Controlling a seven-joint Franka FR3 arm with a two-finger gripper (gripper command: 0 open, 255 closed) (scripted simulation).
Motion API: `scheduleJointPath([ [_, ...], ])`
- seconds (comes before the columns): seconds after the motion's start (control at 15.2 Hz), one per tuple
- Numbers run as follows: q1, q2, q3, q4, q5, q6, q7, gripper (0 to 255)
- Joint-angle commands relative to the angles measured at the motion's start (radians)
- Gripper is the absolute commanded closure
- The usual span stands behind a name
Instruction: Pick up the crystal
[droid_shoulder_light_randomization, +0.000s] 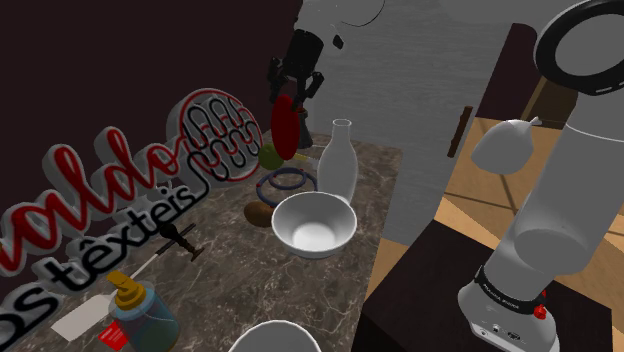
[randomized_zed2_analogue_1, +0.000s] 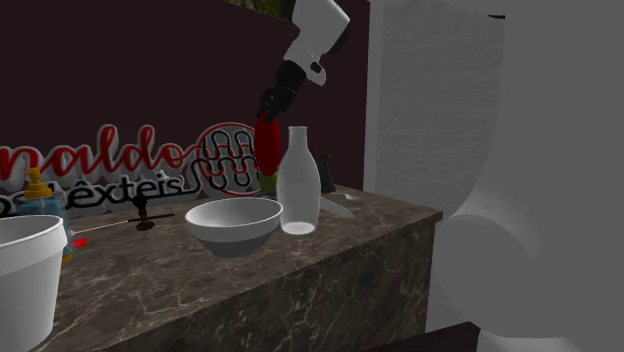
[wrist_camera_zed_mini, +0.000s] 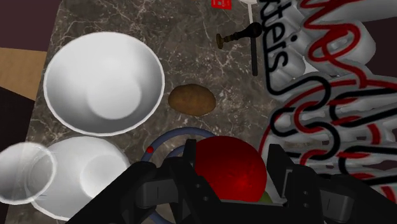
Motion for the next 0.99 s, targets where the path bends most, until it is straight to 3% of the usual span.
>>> scheduleJointPath([
  [0.0, 0.000, 0.000, 0.000, -0.002, 0.000, 0.001, -0.001, 255],
  [0.46, 0.000, 0.001, 0.000, -0.002, 0.000, 0.001, -0.002, 255],
  [0.92, -0.003, 0.025, -0.002, 0.119, -0.006, -0.082, 0.048, 255],
])
